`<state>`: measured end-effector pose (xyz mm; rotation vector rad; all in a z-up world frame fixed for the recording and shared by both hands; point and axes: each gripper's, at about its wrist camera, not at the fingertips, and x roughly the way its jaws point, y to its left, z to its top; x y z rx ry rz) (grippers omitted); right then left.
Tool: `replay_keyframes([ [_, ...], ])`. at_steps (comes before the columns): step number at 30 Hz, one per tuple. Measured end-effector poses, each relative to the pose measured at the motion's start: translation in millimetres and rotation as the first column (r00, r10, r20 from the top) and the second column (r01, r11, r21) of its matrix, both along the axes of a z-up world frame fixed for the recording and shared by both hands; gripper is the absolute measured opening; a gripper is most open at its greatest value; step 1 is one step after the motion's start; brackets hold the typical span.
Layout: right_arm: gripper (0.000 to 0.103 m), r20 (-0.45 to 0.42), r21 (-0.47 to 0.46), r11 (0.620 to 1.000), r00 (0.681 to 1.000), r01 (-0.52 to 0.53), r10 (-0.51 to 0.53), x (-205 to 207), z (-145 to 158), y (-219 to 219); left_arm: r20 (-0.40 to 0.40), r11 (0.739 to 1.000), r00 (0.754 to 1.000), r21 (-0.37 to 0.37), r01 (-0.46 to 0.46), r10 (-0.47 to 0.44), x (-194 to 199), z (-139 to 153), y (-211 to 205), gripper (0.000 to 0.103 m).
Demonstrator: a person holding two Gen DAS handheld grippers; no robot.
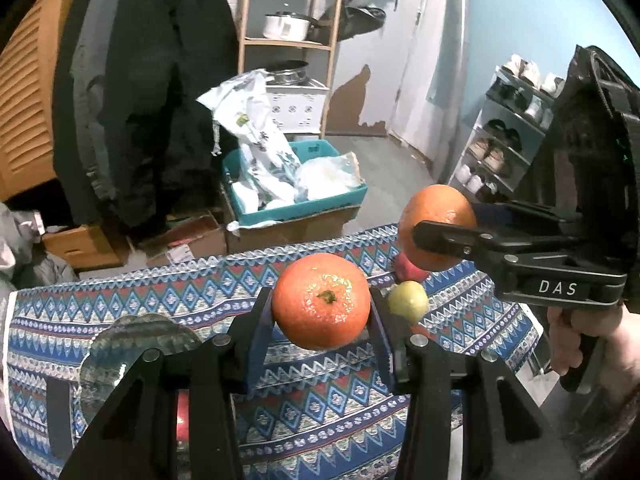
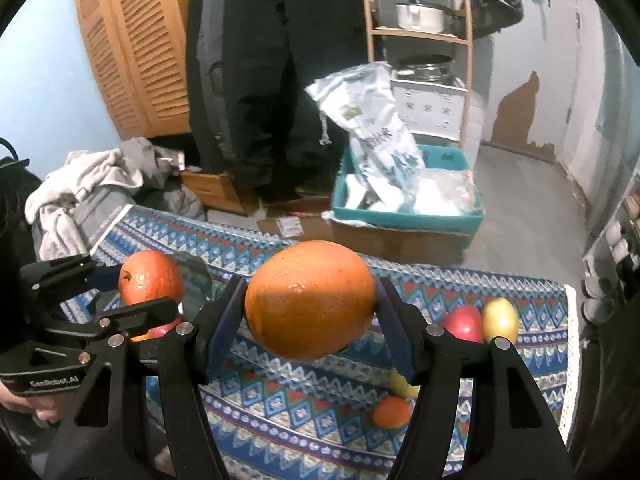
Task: Organize fruits
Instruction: 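Lift the orange with the left tool while the right tool lifts its orange toward the bowl, then lower the orange into the glass bowl with the left tool while the right tool releases its orange there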
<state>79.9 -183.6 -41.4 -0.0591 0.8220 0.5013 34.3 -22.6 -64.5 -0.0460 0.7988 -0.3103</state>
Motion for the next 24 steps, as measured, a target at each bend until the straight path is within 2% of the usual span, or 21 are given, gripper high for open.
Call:
replay_keyframes([
  [13,0.065,0.001,0.008,0.994,0.994,-0.107,0.107,5,6,67,0.002,0.994,0.994,-0.018,-0.111,0.111,-11,1,58,0.046],
  [24,0.065,-0.026,0.016,0.982,0.981,-0.19,0.19,13,0,126,-0.027,0.973,0.974,-0.04,-0.228,0.227,-19,-8,115,0.046],
])
